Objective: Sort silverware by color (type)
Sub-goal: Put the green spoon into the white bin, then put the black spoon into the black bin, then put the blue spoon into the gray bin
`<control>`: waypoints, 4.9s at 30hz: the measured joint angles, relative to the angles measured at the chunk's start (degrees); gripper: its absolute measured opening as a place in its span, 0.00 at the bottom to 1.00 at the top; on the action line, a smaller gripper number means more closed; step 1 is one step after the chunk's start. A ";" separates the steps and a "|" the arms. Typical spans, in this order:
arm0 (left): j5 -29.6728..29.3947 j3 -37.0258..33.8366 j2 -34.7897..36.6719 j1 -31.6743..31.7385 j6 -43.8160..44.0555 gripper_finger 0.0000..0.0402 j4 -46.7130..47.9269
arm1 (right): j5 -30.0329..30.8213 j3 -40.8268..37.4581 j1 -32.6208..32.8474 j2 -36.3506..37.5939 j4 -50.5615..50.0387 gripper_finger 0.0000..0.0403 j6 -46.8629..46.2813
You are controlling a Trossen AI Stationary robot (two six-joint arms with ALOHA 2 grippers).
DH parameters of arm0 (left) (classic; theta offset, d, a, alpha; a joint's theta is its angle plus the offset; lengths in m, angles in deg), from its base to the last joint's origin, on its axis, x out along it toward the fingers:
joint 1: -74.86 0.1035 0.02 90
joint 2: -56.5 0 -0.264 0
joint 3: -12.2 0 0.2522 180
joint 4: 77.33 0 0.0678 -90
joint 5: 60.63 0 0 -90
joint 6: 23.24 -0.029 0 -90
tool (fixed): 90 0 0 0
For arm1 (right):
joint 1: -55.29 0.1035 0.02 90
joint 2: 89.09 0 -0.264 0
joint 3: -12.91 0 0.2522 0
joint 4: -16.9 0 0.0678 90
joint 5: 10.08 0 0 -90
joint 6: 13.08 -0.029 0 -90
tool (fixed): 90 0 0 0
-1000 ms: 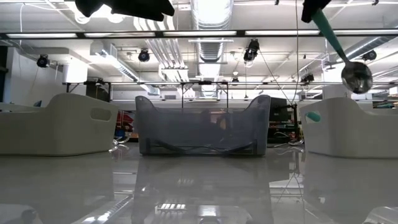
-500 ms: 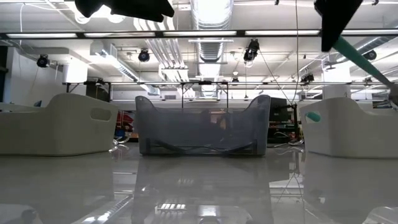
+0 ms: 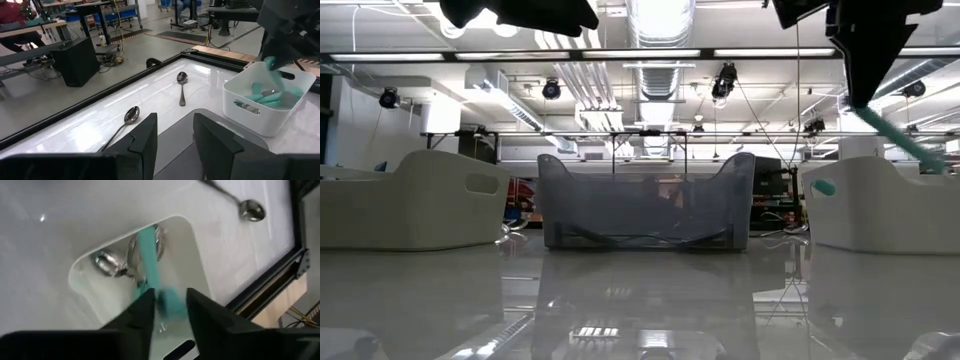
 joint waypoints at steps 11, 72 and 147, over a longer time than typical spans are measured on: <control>30.75 0.00 0.00 -0.74 -1.73 0.27 3.44 | -1.37 0.29 0.29 0.15 -0.03 0.47 -1.64; 59.11 -11.67 -3.02 -19.03 52.37 0.27 21.90 | 3.58 8.25 1.01 0.26 16.11 0.37 7.01; 47.02 6.93 -10.89 18.75 -38.94 0.17 -4.46 | 8.65 8.27 0.87 0.24 18.37 0.37 11.25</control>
